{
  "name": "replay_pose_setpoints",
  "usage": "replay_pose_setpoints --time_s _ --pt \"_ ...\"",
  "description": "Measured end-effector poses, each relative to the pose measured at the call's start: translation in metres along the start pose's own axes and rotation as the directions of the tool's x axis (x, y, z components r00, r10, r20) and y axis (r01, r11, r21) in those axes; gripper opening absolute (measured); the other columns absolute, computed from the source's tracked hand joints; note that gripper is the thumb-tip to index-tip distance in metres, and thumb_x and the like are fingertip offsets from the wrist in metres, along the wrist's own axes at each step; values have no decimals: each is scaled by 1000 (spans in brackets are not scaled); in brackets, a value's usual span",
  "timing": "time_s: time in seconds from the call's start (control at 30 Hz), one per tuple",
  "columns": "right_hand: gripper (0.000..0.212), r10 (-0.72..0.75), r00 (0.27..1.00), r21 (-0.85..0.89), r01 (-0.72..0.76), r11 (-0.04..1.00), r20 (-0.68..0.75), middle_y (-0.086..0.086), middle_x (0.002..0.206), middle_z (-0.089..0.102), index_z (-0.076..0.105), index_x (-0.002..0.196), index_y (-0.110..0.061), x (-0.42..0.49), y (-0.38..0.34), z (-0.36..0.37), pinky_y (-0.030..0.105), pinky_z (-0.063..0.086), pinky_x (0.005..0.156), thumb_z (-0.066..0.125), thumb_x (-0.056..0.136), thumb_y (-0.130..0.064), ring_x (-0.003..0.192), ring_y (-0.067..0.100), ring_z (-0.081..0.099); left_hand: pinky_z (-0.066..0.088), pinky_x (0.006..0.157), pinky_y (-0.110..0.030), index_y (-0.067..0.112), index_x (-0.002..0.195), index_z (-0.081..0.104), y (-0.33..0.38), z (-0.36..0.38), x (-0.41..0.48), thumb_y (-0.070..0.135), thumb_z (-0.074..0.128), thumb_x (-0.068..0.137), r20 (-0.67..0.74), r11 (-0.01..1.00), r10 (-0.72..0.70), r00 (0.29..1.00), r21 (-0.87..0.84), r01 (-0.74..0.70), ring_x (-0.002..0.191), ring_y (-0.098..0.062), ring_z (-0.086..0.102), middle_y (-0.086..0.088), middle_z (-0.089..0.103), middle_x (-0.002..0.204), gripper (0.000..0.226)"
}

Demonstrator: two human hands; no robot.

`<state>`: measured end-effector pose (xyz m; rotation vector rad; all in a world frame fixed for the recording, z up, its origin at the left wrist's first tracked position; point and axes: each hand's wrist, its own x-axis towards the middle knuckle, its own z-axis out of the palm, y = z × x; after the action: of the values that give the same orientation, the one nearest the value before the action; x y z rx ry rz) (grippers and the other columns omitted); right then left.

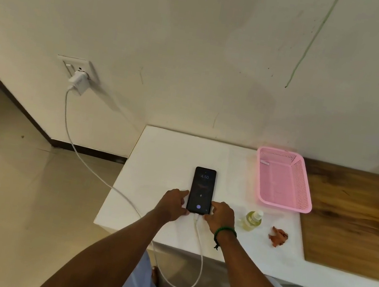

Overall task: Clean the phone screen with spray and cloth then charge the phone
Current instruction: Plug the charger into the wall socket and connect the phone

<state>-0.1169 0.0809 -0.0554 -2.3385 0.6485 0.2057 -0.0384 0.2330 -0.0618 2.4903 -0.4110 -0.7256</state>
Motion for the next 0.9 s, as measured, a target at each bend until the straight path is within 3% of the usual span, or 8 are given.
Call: replay_pose_setpoints --time_s 0.13,0.23,0.33,0.43,0.57,0.7,0.9 --pt "37 23 999 12 -22 1000 -35 15 115 61 60 117 -3 -6 -2 -2 30 47 87 66 81 -10 105 28 57 40 89 -20 14 129 57 -11 -11 -11 28 76 81 -59 999 -36 998 37 38 105 -18 57 -7 61 116 53" --pt "39 7 991 75 3 997 -133 14 117 59 58 121 -4 -22 -13 -2 34 47 93 63 83 -9 108 29 57 48 80 -28 19 102 65 -26 -29 -25 38 69 84 -266 980 -133 955 109 167 98 -18 60 -2 64 108 26" --pt "28 -114 983 92 128 988 -143 15 107 62 64 110 -5 -44 -30 10 34 46 92 62 82 -10 105 28 57 43 65 -29 17 93 60 -42 -47 -45 53 64 80 -373 927 -304 877 96 362 87 -22 62 0 65 95 38" --pt "26 -202 979 98 200 975 18 11 105 64 65 106 -7 -70 -47 33 30 47 91 64 82 -19 105 23 58 45 64 -29 15 90 57 -58 -53 -64 58 66 76 -347 887 -447 824 -51 460 80 -23 59 -3 66 93 47" --pt "29 -184 963 47 178 983 198 4 107 60 64 106 -11 -97 -58 61 23 43 81 62 82 -27 98 19 57 45 68 -30 8 102 61 -66 -53 -81 54 70 76 -283 861 -509 813 -163 483 91 -27 63 -6 65 97 54" --pt "15 -171 938 -44 193 980 301 13 94 60 64 81 -7 -110 -60 73 27 45 72 57 78 -20 85 24 57 45 64 -29 5 96 63 -72 -55 -92 39 72 76 -223 837 -538 813 -257 483 80 -25 63 -7 66 84 41" --pt "36 -182 894 -107 245 964 410 13 124 51 51 120 -9 -121 -54 86 29 41 91 53 85 -18 114 26 50 57 75 -35 0 76 66 -79 -51 -96 37 74 77 -167 784 -557 813 -428 449 61 -26 67 -11 69 68 39"
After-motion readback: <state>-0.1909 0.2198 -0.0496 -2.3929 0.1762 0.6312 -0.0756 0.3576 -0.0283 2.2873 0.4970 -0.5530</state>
